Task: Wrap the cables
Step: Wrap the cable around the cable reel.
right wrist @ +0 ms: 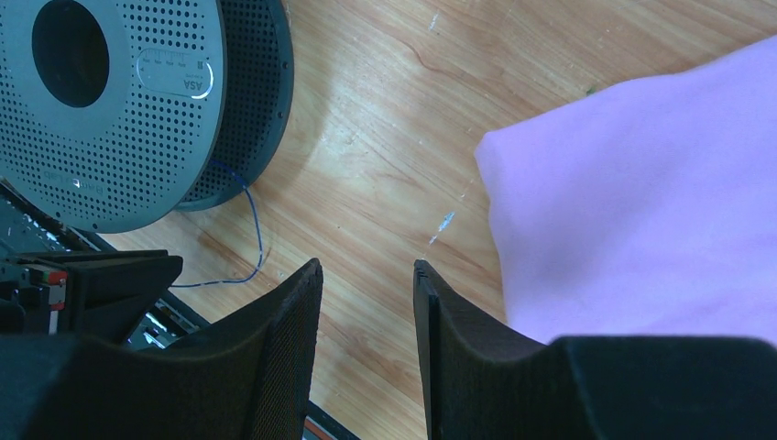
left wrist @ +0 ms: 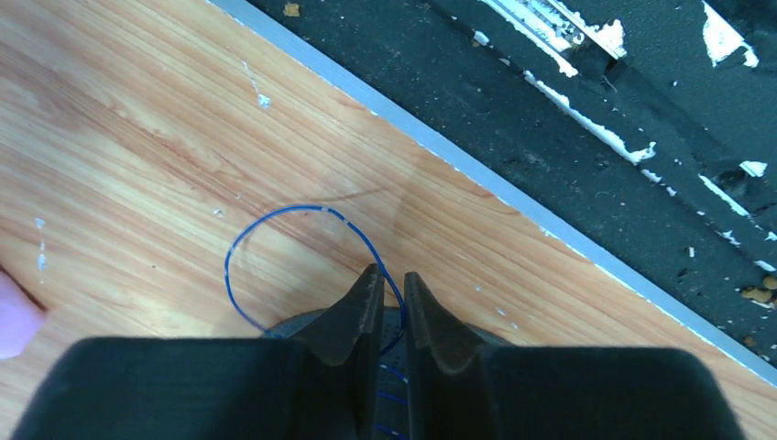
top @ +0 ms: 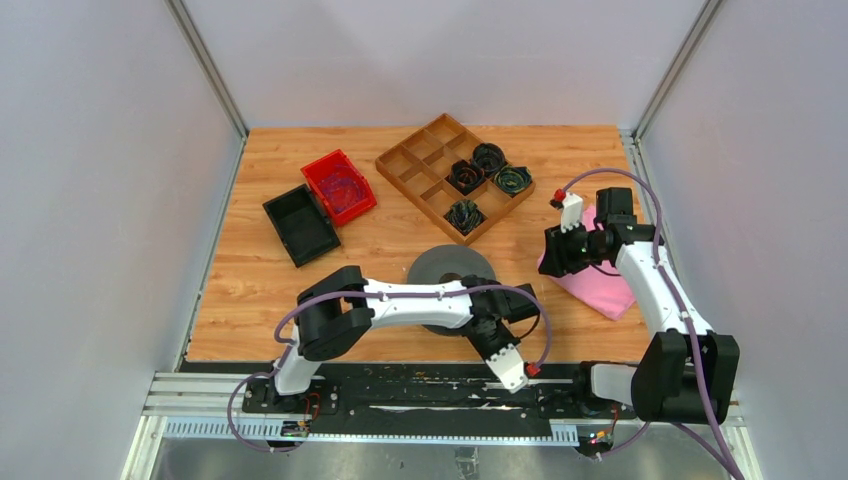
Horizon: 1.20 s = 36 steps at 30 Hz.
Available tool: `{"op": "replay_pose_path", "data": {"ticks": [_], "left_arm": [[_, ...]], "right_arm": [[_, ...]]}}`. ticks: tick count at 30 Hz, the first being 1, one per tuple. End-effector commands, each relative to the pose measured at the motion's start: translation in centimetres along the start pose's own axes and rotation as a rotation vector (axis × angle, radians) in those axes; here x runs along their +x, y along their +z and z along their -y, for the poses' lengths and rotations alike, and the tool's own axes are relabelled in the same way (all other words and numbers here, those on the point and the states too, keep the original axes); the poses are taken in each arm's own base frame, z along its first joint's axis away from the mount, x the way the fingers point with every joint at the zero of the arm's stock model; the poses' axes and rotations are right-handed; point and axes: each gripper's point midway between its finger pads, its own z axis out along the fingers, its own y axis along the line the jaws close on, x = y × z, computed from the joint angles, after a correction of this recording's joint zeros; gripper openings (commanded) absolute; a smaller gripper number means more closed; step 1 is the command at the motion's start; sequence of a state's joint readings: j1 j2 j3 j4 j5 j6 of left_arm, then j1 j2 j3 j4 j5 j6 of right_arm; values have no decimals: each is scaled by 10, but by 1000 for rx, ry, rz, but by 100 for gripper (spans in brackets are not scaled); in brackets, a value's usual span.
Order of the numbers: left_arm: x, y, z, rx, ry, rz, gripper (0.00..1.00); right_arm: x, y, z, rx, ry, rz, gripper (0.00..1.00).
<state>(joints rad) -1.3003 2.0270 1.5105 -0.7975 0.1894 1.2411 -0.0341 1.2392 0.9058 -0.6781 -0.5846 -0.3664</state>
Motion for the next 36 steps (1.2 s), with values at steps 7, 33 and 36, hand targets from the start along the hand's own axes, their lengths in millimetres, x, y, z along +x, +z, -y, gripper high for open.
{"op": "replay_pose_path", "data": {"ticks": [7,33,36], "left_arm": [[-7,-19,-31,-91,-62,-18,0],[121,-93,-110,-310,-693,193,0],[140,-101,-107,-324,-765,204,0]], "right_arm": [[4,-4,-2,-17,21,1,41],[-1,-16,5,44,23,54,41],[-1,-16,5,41,24,55,41]]}}
